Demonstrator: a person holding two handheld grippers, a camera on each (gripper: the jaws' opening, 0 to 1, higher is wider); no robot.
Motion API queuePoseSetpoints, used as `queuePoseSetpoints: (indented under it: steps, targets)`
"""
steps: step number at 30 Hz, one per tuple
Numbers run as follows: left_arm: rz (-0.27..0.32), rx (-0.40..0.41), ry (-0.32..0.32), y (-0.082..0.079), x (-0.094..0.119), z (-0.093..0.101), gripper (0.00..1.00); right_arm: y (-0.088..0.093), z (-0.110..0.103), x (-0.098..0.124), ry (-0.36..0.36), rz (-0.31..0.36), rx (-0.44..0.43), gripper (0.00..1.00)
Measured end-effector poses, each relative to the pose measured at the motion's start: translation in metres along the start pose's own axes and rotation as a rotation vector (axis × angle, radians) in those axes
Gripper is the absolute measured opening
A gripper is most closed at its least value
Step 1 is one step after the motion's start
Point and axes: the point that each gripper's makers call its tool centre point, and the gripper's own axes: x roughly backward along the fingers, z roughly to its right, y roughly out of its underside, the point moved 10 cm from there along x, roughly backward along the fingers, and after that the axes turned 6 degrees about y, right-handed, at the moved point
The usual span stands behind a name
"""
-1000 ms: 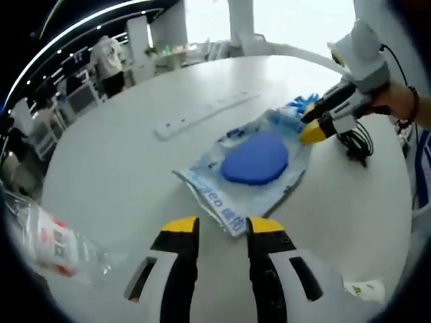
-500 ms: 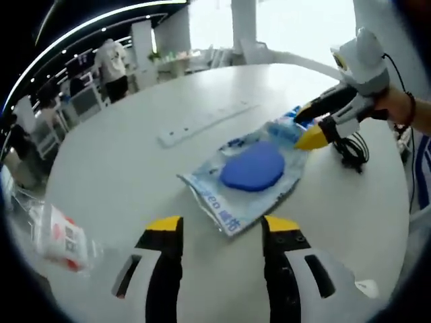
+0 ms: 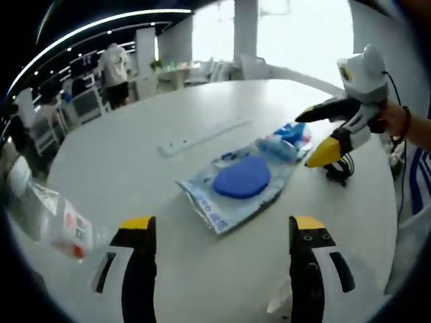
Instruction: Arrange the tabletop items into an orderly group along one side of the table until the central work area is clear of visible clutter.
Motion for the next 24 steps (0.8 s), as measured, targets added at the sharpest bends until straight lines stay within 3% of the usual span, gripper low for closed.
queuePoseSetpoints:
  steps: [4,8,14,17,24]
  targets:
    - [0.013,-0.007,-0.004,-0.001,0.007,0.005,0.86,0.002,-0.002,0.011,-0.033,0.013,-0.028,0.99]
    - [0.024,-0.013,-0.006,-0.001,0.014,0.011,0.99,0.006,-0.004,0.022,-0.031,0.017,-0.011,0.99]
    - [0.007,-0.060,-0.011,0.006,0.027,0.018,0.99,0.015,-0.009,0.039,-0.043,0.029,0.027,0.99]
    - [0.025,-0.064,-0.008,0.009,0.035,0.021,0.99,0.021,-0.013,0.049,-0.030,0.032,0.060,0.99]
    - [0.059,-0.060,-0.005,0.015,0.052,0.028,0.99,0.039,-0.021,0.072,-0.049,0.031,0.048,0.99]
